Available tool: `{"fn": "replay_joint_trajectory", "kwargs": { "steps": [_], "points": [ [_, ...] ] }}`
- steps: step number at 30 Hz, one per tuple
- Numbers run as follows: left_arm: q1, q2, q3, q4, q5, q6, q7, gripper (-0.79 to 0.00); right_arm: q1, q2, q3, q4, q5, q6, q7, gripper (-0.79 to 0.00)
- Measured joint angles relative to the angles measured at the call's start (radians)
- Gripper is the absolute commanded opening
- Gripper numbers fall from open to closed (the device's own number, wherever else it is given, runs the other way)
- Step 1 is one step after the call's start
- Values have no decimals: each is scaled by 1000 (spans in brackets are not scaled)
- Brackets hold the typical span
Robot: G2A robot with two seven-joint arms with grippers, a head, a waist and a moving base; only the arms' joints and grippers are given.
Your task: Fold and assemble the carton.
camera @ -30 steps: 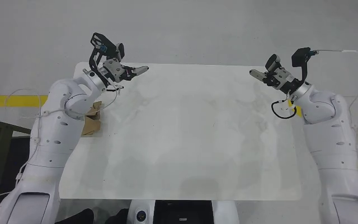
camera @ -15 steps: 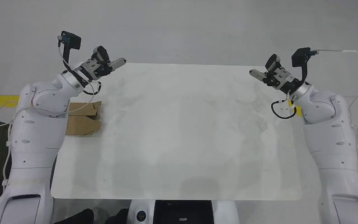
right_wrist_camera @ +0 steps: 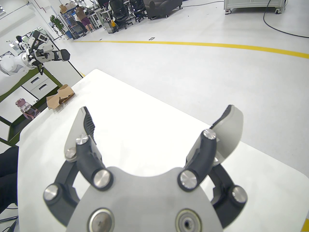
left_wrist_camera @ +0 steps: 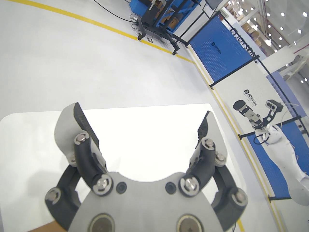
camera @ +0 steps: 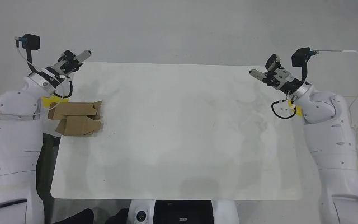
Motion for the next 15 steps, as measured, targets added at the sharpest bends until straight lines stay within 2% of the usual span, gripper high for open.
{"fn": "replay_joint_trajectory", "kwargs": {
  "steps": [8, 15],
  "points": [
    [12, 14, -47, 41, -8, 59, -9, 0, 0, 0, 0, 0, 0, 0, 0, 0],
    [-4, 28, -88, 120, -49, 115, -44, 0, 0, 0, 0, 0, 0, 0, 0, 0]
  ]
}}
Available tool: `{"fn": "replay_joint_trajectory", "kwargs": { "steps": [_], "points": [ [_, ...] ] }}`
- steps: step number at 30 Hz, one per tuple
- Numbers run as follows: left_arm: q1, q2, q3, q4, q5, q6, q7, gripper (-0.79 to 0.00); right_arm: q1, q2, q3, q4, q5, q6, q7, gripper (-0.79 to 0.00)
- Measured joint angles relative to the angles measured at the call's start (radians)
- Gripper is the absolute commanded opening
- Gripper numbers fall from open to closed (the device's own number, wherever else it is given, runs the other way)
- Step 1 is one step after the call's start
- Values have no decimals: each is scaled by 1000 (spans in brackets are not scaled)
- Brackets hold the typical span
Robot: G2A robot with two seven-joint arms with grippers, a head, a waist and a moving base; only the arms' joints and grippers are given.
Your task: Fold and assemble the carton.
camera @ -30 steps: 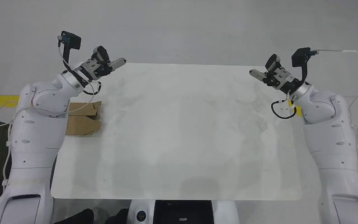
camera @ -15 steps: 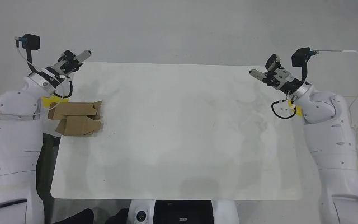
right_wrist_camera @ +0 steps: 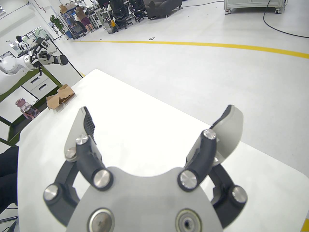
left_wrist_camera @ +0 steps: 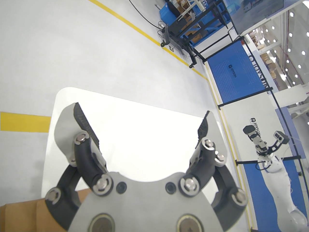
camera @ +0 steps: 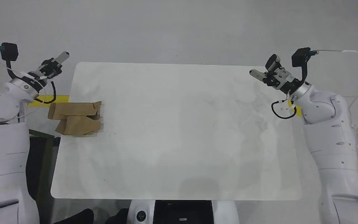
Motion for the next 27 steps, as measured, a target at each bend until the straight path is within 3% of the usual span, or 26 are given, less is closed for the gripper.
{"fn": "replay_joint_trajectory", "kwargs": {
  "steps": [20, 27],
  "points": [
    [-29, 37, -45, 191, 61, 54, 4, 0, 0, 0, 0, 0, 0, 0, 0, 0],
    [-54, 51, -46, 256, 123, 134, 22, 0, 0, 0, 0, 0, 0, 0, 0, 0]
  ]
}}
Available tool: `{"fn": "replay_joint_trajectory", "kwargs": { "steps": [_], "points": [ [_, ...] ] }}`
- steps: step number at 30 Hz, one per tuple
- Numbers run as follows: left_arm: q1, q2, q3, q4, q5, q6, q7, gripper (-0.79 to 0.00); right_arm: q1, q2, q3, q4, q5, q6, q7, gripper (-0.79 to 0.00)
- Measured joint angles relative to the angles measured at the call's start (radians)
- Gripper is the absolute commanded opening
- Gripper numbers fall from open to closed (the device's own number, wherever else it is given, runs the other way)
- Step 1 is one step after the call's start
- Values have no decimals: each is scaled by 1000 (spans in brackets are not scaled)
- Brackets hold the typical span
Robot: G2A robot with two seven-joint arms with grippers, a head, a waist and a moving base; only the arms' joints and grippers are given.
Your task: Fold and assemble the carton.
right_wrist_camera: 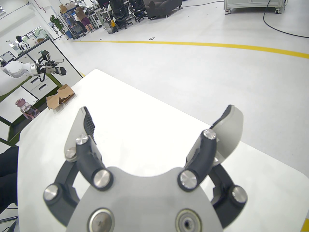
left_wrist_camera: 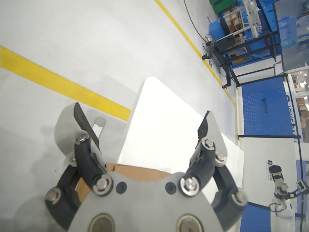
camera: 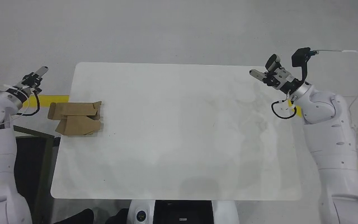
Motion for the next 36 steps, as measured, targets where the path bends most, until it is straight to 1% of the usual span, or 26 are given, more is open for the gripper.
{"fn": "replay_joint_trajectory", "kwargs": {
  "steps": [2, 5, 9, 15, 18, 24, 34, 35, 36],
  "points": [
    [-5, 5, -4, 14, 16, 27, -8, 0, 0, 0, 0, 0, 0, 0, 0, 0],
    [-11, 13, -6, 37, 27, 49, -57, 0, 0, 0, 0, 0, 0, 0, 0, 0],
    [-22, 24, 3, 66, 37, 45, -156, 0, 0, 0, 0, 0, 0, 0, 0, 0],
    [-36, 30, 33, 100, 68, 36, -202, 0, 0, 0, 0, 0, 0, 0, 0, 0],
    [-42, 34, 53, 115, 91, 18, -242, 0, 0, 0, 0, 0, 0, 0, 0, 0],
    [-60, 47, 66, 151, 103, -27, -330, 0, 0, 0, 0, 0, 0, 0, 0, 0],
    [-85, 59, 97, 202, 95, -81, -422, 0, 0, 0, 0, 0, 0, 0, 0, 0],
    [-87, 59, 100, 206, 95, -84, -425, -28, 0, 0, 0, 0, 0, 0, 0, 0],
    [-89, 60, 104, 210, 94, -88, -429, -157, 0, 0, 0, 0, 0, 0, 0, 0]
  ]
}}
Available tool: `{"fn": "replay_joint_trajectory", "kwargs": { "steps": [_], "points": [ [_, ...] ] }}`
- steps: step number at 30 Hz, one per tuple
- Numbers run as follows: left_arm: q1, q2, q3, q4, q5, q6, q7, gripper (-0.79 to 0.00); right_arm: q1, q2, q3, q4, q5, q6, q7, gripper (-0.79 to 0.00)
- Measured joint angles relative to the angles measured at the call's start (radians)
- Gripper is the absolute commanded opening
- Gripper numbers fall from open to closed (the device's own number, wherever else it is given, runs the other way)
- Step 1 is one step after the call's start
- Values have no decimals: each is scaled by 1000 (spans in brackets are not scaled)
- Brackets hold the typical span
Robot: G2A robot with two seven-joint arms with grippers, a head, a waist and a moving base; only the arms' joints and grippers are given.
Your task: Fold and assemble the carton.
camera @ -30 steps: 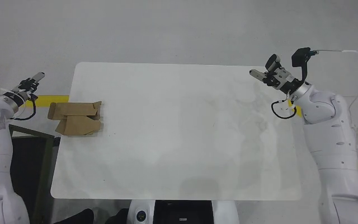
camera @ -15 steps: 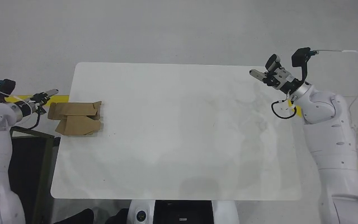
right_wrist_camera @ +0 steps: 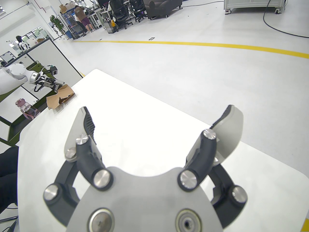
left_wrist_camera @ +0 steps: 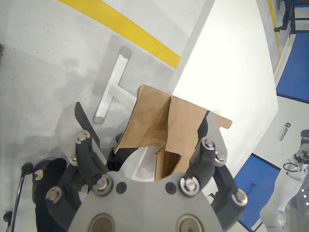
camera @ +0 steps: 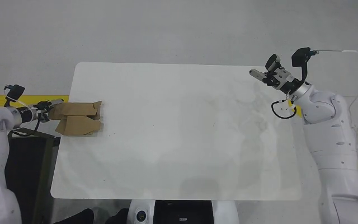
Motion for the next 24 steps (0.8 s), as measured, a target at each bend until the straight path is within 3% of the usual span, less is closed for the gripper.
{"fn": "replay_joint_trajectory", "kwargs": {
  "steps": [2, 3, 7, 9, 24],
  "points": [
    [-4, 1, 6, 7, -3, -3, -2, -409, 0, 0, 0, 0, 0, 0, 0, 0],
    [-6, 1, 10, 11, -5, -6, -2, -449, 0, 0, 0, 0, 0, 0, 0, 0],
    [-14, 2, 21, 25, -12, -10, -5, -745, 0, 0, 0, 0, 0, 0, 0, 0],
    [-18, 4, 25, 34, -17, -15, -6, -785, 0, 0, 0, 0, 0, 0, 0, 0],
    [-46, 29, -15, 72, -148, -82, -40, -785, 0, 0, 0, 0, 0, 0, 0, 0]
  ]
}}
